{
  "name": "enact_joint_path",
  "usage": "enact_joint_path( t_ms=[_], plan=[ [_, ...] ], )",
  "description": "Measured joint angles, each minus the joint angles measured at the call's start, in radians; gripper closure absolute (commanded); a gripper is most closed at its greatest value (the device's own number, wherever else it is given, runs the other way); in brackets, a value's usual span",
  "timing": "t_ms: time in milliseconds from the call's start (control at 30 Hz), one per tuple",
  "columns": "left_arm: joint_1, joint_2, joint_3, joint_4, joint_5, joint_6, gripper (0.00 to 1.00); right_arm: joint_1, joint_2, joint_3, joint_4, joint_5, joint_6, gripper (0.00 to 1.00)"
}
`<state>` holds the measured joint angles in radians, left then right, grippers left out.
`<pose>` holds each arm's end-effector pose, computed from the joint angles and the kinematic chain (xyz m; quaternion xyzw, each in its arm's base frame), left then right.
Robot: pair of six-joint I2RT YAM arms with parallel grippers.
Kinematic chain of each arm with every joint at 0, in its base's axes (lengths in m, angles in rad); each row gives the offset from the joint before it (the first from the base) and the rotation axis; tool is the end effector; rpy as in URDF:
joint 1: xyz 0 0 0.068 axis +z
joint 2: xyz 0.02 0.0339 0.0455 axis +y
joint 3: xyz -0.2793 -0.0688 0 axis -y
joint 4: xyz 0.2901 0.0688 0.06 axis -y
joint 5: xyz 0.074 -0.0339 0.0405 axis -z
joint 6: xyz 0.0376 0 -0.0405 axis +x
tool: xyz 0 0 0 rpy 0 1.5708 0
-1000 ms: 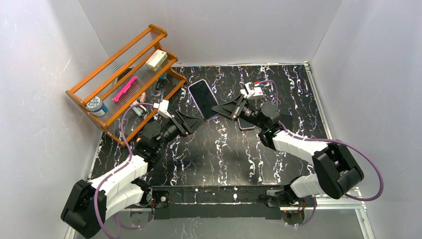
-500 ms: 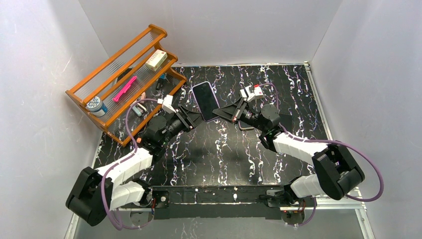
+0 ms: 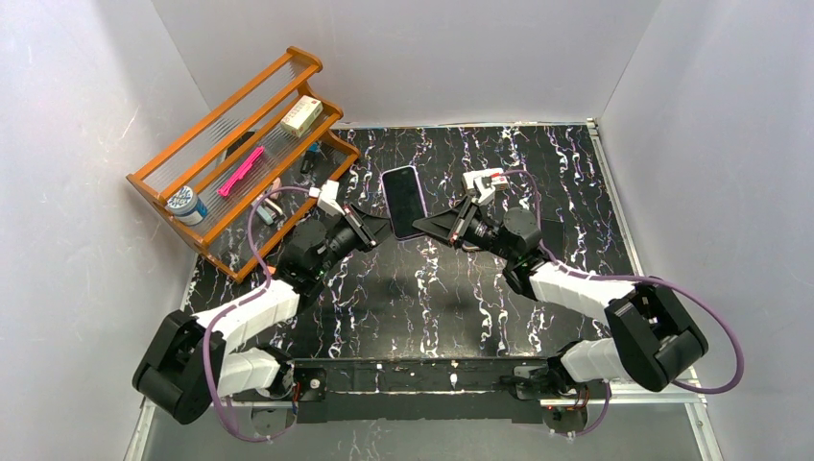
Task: Take the phone out of the phone case
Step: Remove the phone case from the phone, then place the phone case at the center of the board, then place the phone at the center of the board.
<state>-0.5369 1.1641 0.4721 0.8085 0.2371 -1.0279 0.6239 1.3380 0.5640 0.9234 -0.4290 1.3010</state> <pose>0.2369 -0.1513 0.2440 -0.0747 0.6618 -0.5787 0.4707 0.2440 0.1949 0.2415 0.0595 0.6548 0.6870 0.3093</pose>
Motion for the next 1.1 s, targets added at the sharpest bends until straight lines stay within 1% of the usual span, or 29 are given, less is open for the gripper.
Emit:
enact_joint_path(
  t_ms=[133,300,400,467,600,700,767,900,1100],
  plan=[
    [-0.003,0.029,0.014,0.007,0.008,0.032,1.0,0.0,-0.024,-0.006,-0.036,0.011,-0.01,0.99],
    [-0.01,0.035,0.019,0.005,-0.021,0.125,1.0,0.0,-0.049,-0.006,-0.068,0.014,-0.023,0.99],
    [-0.008,0.032,0.019,-0.024,-0.1,0.193,1.0,0.001,-0.081,-0.006,-0.086,-0.002,-0.03,0.99],
    [0.005,0.025,0.019,-0.046,-0.188,0.217,1.0,0.008,-0.1,-0.006,-0.102,-0.028,-0.036,0.99],
    [0.028,0.014,0.037,-0.118,-0.309,0.226,1.0,0.019,-0.103,-0.006,-0.119,-0.064,-0.048,0.99],
    [0.028,0.02,0.078,-0.182,-0.349,0.226,1.0,0.018,-0.1,-0.014,-0.121,-0.069,-0.053,0.99],
    [0.028,0.028,0.109,-0.225,-0.365,0.228,1.0,0.016,-0.1,-0.028,-0.132,-0.064,-0.067,0.99],
    [0.03,0.062,0.16,-0.332,-0.37,0.237,1.0,-0.01,-0.1,-0.055,-0.206,-0.04,-0.111,0.99],
    [0.035,0.135,0.175,-0.499,-0.307,0.264,1.0,-0.087,-0.101,-0.106,-0.299,0.02,-0.182,0.99]
  ],
)
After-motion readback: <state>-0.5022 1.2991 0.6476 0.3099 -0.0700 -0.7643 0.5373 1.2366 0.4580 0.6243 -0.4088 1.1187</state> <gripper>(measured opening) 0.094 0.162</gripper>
